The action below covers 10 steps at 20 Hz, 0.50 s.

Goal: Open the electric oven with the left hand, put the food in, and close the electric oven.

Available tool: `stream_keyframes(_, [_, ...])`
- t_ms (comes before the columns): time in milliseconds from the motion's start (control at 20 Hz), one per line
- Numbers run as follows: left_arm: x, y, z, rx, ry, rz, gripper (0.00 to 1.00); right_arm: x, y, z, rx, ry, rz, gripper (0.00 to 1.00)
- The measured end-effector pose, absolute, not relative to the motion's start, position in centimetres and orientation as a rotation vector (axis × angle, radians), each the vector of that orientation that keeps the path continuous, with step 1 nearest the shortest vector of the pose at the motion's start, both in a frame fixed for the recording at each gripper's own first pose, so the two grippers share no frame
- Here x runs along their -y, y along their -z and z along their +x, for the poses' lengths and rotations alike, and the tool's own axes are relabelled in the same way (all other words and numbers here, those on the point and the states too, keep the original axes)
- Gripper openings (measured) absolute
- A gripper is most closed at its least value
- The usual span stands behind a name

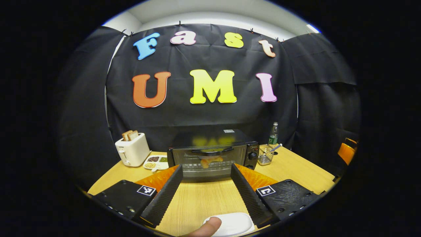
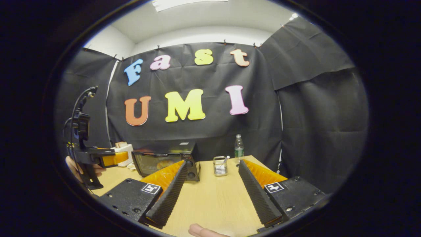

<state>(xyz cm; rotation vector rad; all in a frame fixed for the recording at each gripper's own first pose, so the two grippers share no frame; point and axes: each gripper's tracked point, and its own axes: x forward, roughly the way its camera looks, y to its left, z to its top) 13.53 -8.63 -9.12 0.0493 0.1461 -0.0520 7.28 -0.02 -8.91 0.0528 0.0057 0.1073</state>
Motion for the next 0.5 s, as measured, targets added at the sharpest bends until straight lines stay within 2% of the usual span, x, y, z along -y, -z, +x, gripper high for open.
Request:
stream_keyframes(300, [7.2, 4.2, 7.0, -0.034, 0.006, 0.071, 0.95, -1.3, 6.2, 5.7, 0.041, -0.111, 0.057, 0.95])
stream_keyframes(500, [6.6, 3.3, 2.9, 0.008, -0.004, 0.043, 0.95, -2.8, 6.1, 2.8, 0.054, -0.138, 0.055, 0.96])
